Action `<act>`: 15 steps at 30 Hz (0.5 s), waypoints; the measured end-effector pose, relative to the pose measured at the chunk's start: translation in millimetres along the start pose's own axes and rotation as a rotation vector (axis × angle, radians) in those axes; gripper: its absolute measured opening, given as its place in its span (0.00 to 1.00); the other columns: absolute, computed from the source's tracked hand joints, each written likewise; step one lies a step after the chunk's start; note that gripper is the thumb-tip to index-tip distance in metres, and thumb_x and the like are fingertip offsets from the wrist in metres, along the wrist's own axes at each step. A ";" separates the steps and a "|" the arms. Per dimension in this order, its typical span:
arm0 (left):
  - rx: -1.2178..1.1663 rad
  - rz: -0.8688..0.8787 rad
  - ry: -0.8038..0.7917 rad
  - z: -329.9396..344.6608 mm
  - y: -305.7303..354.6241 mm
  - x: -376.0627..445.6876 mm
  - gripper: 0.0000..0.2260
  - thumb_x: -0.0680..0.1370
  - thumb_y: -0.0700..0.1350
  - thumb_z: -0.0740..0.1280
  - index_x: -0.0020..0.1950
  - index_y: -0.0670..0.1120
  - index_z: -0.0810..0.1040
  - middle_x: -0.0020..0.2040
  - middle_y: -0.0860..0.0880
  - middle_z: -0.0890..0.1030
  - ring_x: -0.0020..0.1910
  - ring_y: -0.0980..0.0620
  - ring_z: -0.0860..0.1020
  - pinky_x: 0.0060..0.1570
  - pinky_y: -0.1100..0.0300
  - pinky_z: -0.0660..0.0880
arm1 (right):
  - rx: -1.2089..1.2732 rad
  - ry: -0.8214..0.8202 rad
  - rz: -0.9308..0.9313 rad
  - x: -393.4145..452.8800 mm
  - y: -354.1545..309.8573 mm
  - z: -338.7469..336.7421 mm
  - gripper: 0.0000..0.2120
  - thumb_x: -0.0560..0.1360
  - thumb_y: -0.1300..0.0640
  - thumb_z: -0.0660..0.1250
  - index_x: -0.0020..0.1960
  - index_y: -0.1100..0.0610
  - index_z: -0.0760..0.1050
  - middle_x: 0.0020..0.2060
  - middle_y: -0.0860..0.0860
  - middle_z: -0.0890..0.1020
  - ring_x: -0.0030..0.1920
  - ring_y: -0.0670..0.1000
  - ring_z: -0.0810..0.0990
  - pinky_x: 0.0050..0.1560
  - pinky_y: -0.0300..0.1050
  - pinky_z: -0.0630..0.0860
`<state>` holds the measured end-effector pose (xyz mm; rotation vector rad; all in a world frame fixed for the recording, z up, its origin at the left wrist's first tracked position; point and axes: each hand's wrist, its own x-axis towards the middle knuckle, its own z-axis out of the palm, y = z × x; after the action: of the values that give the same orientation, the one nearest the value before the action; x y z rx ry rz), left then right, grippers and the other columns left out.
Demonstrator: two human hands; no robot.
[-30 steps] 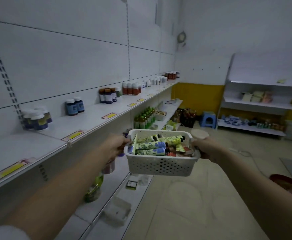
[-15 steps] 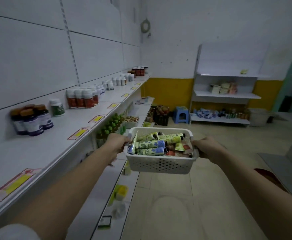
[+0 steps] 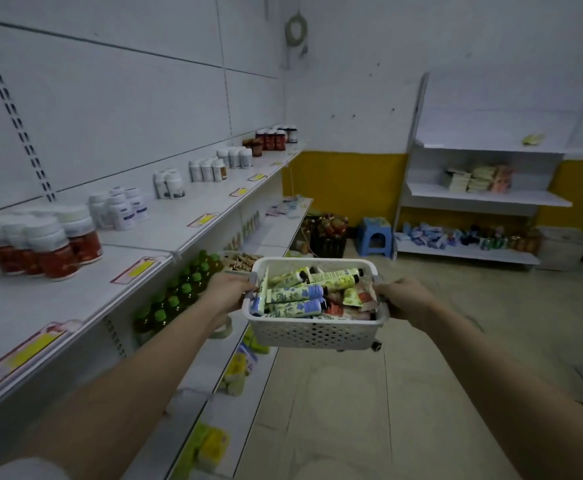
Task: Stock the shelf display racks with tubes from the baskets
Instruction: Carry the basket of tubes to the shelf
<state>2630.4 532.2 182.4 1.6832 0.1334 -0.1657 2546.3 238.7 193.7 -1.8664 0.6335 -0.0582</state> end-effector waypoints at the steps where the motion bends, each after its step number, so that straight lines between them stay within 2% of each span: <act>1: -0.012 -0.002 0.001 6.6 4.2 20.4 0.04 0.76 0.36 0.70 0.47 0.36 0.83 0.44 0.38 0.83 0.38 0.46 0.80 0.40 0.54 0.81 | -0.002 -0.006 0.000 21.4 -5.5 0.2 0.13 0.78 0.56 0.68 0.45 0.67 0.79 0.42 0.63 0.84 0.45 0.60 0.84 0.53 0.60 0.81; 2: -0.019 -0.006 0.004 13.3 8.1 42.0 0.04 0.76 0.36 0.71 0.47 0.35 0.83 0.44 0.38 0.83 0.39 0.46 0.81 0.43 0.52 0.80 | -0.005 -0.012 0.000 44.0 -10.5 1.4 0.13 0.78 0.56 0.68 0.46 0.67 0.79 0.44 0.64 0.84 0.46 0.61 0.84 0.54 0.60 0.81; 3: -0.019 -0.008 0.003 20.4 10.7 64.5 0.04 0.76 0.36 0.71 0.47 0.35 0.82 0.44 0.38 0.83 0.39 0.46 0.81 0.41 0.53 0.81 | -0.002 -0.017 0.001 67.6 -14.9 3.4 0.13 0.78 0.56 0.68 0.48 0.68 0.79 0.46 0.65 0.84 0.47 0.61 0.84 0.54 0.60 0.81; 6: -0.017 -0.021 0.003 44.3 13.5 132.7 0.03 0.75 0.38 0.72 0.45 0.38 0.82 0.39 0.42 0.82 0.30 0.53 0.80 0.26 0.64 0.75 | 0.014 -0.031 0.007 139.4 -25.3 10.3 0.15 0.78 0.58 0.67 0.53 0.72 0.78 0.49 0.67 0.82 0.45 0.60 0.82 0.54 0.59 0.80; 7: -0.024 -0.027 0.001 52.4 14.2 157.4 0.03 0.75 0.39 0.72 0.44 0.39 0.82 0.37 0.43 0.82 0.29 0.54 0.79 0.26 0.65 0.74 | 0.015 -0.033 0.011 166.3 -28.8 12.6 0.15 0.78 0.59 0.67 0.54 0.72 0.78 0.49 0.68 0.82 0.44 0.60 0.82 0.54 0.58 0.79; 10: -0.014 -0.054 -0.010 79.6 15.3 237.0 0.07 0.75 0.41 0.72 0.44 0.37 0.82 0.37 0.41 0.81 0.33 0.49 0.78 0.36 0.61 0.74 | 0.000 -0.043 0.008 249.7 -38.6 19.6 0.15 0.79 0.59 0.65 0.54 0.73 0.78 0.49 0.68 0.82 0.42 0.58 0.81 0.48 0.54 0.80; 12: -0.002 -0.065 0.001 96.9 22.1 289.5 0.07 0.76 0.38 0.71 0.39 0.37 0.81 0.35 0.40 0.80 0.32 0.48 0.77 0.33 0.61 0.75 | -0.011 -0.050 0.028 302.9 -47.8 24.0 0.14 0.80 0.59 0.64 0.53 0.72 0.78 0.47 0.67 0.83 0.41 0.57 0.81 0.46 0.51 0.80; 15: 0.030 -0.068 -0.003 119.5 41.6 361.4 0.06 0.76 0.35 0.68 0.39 0.37 0.80 0.32 0.40 0.79 0.27 0.50 0.75 0.27 0.65 0.71 | -0.014 -0.050 0.053 378.1 -68.7 27.8 0.15 0.80 0.59 0.64 0.53 0.72 0.78 0.47 0.66 0.83 0.40 0.56 0.81 0.42 0.49 0.80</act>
<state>2989.3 405.4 141.7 1.7095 0.1870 -0.2221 2906.1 109.4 146.5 -1.8582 0.6497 0.0275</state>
